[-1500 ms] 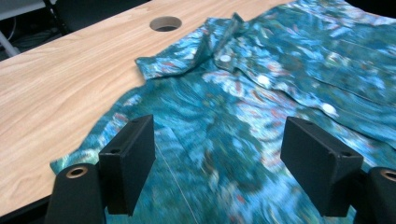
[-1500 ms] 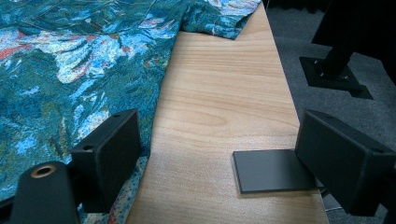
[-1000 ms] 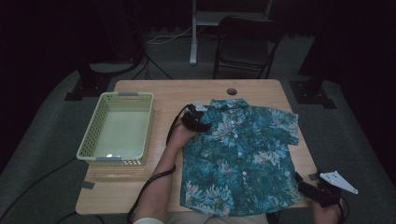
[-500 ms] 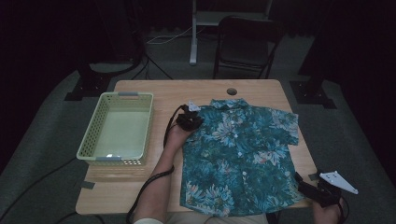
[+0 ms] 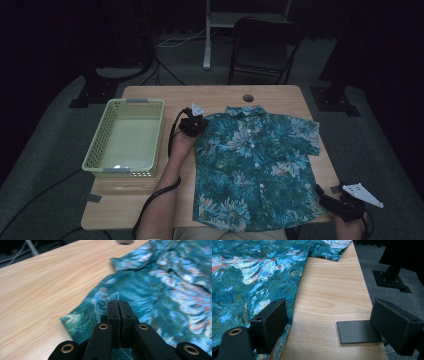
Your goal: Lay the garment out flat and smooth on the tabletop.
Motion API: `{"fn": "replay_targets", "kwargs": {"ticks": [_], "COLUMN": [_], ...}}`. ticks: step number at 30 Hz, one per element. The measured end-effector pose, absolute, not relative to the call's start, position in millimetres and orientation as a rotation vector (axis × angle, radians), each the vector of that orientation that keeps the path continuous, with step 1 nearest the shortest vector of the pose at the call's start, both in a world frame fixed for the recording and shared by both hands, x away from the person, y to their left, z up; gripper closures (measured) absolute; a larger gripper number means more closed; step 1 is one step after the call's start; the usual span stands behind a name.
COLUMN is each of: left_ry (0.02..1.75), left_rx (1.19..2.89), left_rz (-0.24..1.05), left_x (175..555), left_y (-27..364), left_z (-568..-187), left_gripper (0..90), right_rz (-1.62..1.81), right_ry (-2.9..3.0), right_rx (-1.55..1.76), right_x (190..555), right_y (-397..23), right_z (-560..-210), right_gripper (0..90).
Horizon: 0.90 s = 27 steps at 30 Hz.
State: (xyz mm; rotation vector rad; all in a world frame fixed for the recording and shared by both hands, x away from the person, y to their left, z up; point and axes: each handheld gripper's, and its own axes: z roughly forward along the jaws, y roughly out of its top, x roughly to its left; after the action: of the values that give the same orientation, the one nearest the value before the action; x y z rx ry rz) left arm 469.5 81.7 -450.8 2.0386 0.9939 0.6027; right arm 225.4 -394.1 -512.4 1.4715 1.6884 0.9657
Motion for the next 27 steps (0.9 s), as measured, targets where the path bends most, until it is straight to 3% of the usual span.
{"fn": "replay_targets", "kwargs": {"ticks": [8, 15, 20, 23, 27], "left_ry": [1.114, 1.245, 1.340, 1.363, 1.380], "left_rx": [2.039, 2.066, 2.141, 2.143, 2.077], "left_rz": [0.680, 0.798, 0.882, 0.860, 0.776], "left_x": [465.6, 456.6, 454.0, 452.0, 444.9], "left_y": [103.7, 108.5, 107.3, 106.5, 108.9], "left_z": [-452.0, -451.3, -457.0, -459.7, -464.2], "left_gripper": [85.6, 68.3, 63.4, 60.4, 48.5], "right_rz": [0.966, 0.963, 0.964, 0.964, 0.967], "right_ry": [1.687, 1.687, 1.687, 1.686, 1.687], "right_rx": [1.473, 1.474, 1.474, 1.475, 1.474], "right_x": [225.6, 225.7, 225.6, 225.7, 225.6], "right_y": [-394.0, -393.6, -393.7, -393.8, -394.0], "right_z": [-512.3, -512.3, -512.3, -512.3, -512.3], "right_gripper": [13.4, 13.4, 13.4, 13.4, 13.4]}}
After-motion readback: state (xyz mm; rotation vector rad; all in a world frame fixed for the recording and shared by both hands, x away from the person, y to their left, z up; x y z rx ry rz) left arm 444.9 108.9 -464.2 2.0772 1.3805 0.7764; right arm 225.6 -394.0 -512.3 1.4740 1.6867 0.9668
